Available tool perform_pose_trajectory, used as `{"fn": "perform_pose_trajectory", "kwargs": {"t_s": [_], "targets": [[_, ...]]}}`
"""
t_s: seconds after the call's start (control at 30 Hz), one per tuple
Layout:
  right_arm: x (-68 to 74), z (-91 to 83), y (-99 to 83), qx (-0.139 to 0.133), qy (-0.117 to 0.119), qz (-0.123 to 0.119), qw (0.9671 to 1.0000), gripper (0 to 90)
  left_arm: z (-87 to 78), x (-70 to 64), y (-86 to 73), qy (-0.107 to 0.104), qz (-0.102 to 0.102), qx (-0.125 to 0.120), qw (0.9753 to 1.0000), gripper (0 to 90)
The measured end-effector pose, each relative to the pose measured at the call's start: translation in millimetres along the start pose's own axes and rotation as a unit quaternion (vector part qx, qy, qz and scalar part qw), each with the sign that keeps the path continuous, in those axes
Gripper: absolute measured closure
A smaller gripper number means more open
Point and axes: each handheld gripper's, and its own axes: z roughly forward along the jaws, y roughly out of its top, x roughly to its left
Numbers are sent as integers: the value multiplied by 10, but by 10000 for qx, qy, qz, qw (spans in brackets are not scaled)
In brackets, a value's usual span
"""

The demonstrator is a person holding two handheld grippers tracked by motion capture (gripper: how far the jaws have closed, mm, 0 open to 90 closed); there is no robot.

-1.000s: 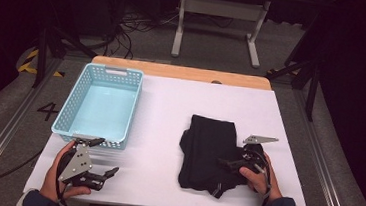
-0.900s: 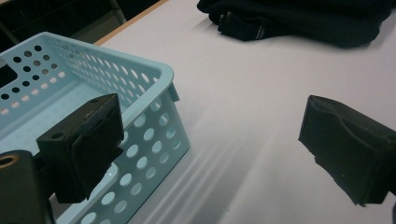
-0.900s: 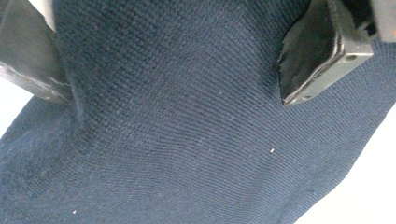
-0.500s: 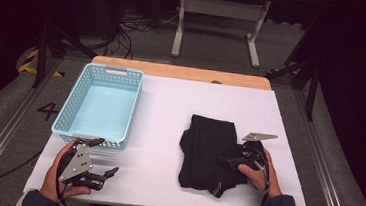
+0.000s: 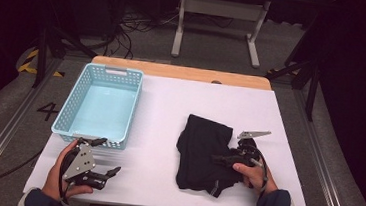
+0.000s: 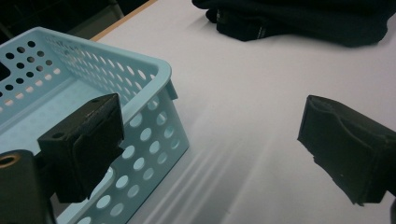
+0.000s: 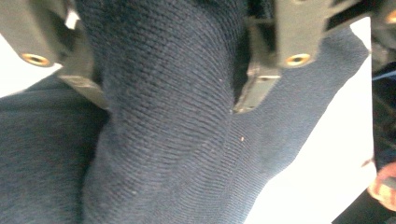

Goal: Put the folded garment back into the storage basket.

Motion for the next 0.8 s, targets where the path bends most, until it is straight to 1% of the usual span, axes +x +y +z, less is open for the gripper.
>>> {"fn": "perform_pose_trajectory", "kwargs": {"t_s": [0.07,0.13,0.3,0.33,0.43,0.5,0.57,0.63,0.67,0.8], "targets": [[-11,5,5,-14,91,36,10000,486,10,-3,4,-20,7,11,10000,77],[6,3,5,-42,112,-32,9999,523,17,-7,7,-21,24,36,10000,77],[68,2,-1,-145,145,-170,9996,562,21,-8,7,-16,48,49,10000,78],[94,2,-2,-212,123,-274,9993,567,20,-8,7,-10,57,58,10000,79],[158,0,7,-366,159,-368,9985,575,15,-9,6,-16,39,46,10000,79],[208,-5,15,-485,208,-460,9975,577,7,-6,9,-18,77,29,10000,79],[234,-25,20,-640,237,-470,9966,579,2,-8,8,-11,59,6,10000,79],[268,-48,28,-767,241,-567,9952,579,-3,-5,8,1,51,1,10000,79],[292,-60,31,-864,238,-574,9943,580,-4,-6,8,0,52,1,10000,79],[339,-79,41,-1042,240,-635,9922,580,-8,-7,9,3,53,-5,10000,79]]}}
